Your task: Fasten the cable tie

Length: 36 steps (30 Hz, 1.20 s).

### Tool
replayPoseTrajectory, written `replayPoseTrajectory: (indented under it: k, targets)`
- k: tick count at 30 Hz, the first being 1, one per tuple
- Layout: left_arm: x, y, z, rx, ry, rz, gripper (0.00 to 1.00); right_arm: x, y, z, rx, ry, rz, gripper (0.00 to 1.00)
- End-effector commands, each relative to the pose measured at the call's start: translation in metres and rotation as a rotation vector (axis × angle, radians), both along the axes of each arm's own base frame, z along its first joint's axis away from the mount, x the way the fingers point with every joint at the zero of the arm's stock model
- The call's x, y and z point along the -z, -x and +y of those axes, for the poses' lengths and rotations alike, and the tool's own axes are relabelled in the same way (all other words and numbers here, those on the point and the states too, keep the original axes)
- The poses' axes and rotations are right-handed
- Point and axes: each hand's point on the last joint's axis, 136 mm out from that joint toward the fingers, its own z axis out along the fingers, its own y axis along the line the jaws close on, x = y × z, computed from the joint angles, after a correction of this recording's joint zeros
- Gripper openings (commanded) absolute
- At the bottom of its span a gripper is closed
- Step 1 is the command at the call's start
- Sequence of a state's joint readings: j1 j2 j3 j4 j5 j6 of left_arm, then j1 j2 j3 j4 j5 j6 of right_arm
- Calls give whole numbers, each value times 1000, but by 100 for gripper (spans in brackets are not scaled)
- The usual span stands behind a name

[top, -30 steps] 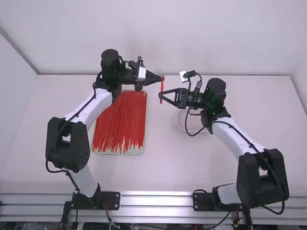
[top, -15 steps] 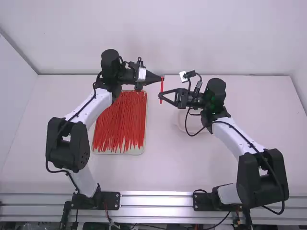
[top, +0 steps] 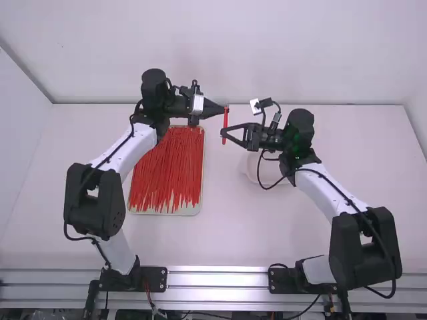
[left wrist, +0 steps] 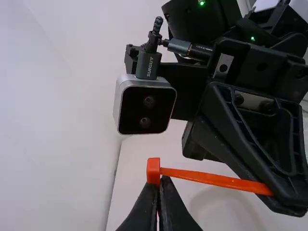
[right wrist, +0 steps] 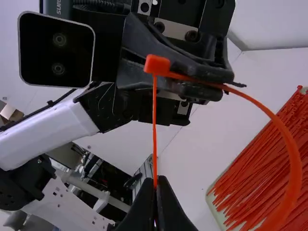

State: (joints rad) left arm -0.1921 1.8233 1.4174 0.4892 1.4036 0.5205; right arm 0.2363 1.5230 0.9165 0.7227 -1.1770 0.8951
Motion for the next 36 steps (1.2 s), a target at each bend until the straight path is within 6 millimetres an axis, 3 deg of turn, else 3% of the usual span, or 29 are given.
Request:
replayPoseTrajectory:
  k: [1,19,24,36]
  targets:
    - [4,6,-4,32,-2,4,2,2,-2,-1,5,-2,26,0]
    - [25,20,-3,98,-22,31,2,-5,-15,-9,70,-21,5,0]
    - [23,33,-1,169,-2,24,2,-5,-14,-8,68,-21,5,0]
    - [28,39,-9,185,-9,50,2,-6,-22,-14,106,-26,18,0]
